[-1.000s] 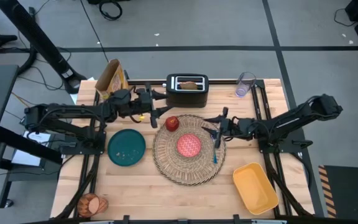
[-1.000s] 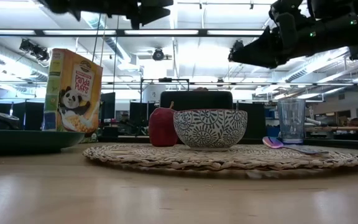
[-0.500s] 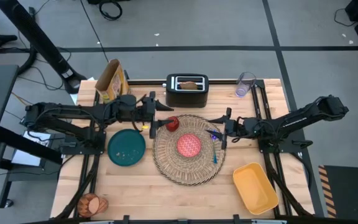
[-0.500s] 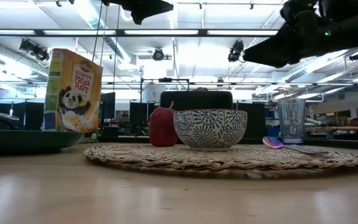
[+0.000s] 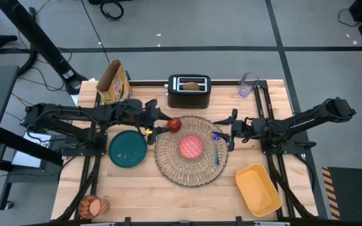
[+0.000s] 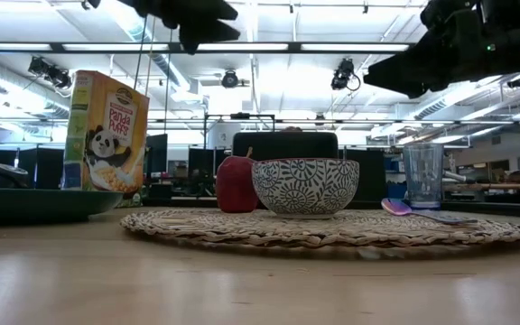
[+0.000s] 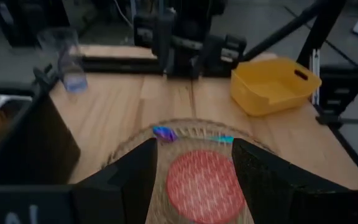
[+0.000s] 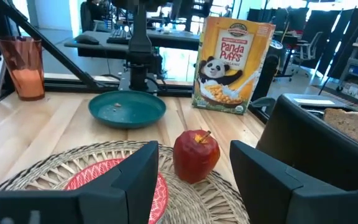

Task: Arrange a breakfast setting
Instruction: Put the blue plate on the brown table mat

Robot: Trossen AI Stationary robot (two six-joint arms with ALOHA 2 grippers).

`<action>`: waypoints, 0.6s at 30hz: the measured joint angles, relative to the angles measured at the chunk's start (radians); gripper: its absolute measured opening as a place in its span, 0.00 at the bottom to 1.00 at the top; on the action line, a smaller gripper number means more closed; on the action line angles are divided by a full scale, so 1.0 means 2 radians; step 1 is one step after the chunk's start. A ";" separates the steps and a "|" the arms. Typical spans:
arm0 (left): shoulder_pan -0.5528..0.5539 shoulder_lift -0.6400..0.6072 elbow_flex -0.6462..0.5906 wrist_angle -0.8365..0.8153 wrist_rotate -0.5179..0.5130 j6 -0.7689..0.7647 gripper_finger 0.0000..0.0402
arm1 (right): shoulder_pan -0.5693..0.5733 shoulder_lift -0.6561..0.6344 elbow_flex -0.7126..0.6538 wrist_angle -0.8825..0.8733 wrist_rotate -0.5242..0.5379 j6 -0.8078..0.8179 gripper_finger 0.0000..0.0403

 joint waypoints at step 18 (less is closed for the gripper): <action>-0.097 -0.064 0.002 -0.195 -0.015 -0.155 0.49 | 0.000 0.000 0.000 0.006 0.043 -0.005 0.52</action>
